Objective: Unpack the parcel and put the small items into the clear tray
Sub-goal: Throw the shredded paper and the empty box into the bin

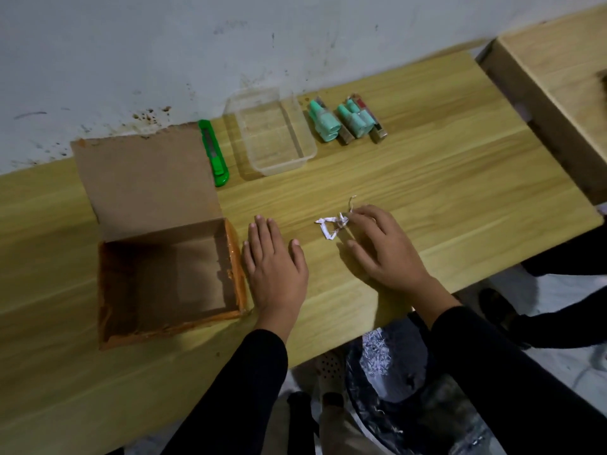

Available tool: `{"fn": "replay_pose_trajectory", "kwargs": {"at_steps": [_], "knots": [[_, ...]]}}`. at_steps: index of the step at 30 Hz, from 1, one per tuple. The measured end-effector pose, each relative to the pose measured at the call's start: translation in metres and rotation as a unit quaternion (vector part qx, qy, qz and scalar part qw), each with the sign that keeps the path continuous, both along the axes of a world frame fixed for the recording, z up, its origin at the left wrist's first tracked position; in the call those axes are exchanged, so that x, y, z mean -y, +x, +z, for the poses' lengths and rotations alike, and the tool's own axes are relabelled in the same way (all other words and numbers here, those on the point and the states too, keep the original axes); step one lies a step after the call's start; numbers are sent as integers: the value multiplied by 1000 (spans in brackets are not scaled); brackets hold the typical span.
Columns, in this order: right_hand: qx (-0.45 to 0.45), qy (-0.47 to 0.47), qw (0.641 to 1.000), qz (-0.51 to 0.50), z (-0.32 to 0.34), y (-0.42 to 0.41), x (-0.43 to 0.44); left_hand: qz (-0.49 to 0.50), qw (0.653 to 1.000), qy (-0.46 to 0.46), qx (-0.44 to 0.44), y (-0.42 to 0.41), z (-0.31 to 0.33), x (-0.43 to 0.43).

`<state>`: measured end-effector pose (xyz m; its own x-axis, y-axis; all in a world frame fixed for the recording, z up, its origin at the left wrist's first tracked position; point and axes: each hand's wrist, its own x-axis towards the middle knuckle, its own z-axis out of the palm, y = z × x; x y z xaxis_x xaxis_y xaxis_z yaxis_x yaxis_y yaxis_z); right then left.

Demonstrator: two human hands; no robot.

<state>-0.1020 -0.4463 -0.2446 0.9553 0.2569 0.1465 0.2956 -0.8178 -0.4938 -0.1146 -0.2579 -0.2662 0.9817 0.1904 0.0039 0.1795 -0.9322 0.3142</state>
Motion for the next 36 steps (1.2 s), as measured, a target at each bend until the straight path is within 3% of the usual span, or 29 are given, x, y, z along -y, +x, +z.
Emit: {"fn": "replay_pose_trajectory", "kwargs": {"at_steps": [10,19,27,32,36], "knots": [[-83,-25,994,-66,-12,3,-27,-1,1000,1,-8,0,-1,-2],[33,38,999,-7,-25,4,-47,-7,1000,-8,-9,-1,-1,-3],[55,94,994,-18,-26,-21,-38,-10,1000,-5,-21,0,2,-2],[27,111,992,-55,-19,-48,-12,-20,999,-1,-38,0,9,3],[13,92,978,-188,-11,-80,35,-69,996,-6,-52,-3,15,26]]}}
